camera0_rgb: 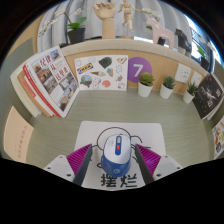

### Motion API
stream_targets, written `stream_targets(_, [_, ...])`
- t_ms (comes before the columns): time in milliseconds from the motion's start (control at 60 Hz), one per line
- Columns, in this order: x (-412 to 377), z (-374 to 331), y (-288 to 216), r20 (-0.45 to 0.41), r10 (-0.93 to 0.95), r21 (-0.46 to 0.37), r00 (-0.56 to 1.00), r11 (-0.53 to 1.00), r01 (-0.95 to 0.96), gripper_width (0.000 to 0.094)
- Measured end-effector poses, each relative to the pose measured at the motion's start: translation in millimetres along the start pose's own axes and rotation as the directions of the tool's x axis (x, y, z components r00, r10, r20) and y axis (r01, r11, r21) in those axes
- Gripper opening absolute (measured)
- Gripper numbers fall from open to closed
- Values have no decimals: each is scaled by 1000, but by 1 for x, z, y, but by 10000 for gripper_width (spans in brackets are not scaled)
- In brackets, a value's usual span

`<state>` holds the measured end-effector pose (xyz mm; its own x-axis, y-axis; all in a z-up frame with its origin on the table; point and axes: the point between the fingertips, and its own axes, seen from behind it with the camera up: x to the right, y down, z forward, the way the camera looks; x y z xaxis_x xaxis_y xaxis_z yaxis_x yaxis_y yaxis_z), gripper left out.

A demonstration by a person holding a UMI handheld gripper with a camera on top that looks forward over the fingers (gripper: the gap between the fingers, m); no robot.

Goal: Arrange mouse

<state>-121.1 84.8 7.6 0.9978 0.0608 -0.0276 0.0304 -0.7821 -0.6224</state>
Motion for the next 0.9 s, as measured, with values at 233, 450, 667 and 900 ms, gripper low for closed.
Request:
stream_targets(233, [-1, -106, -29, -25, 36, 110, 999, 993, -33, 858])
stream_targets(450, [0, -197, -11, -79, 45, 191, 996, 981, -29, 855])
stream_targets(667, [-5, -254, 45, -103, 49, 199, 993, 980, -27, 858])
stream_targets(900, [-8, -281, 74, -102, 52, 210, 993, 977, -29, 858])
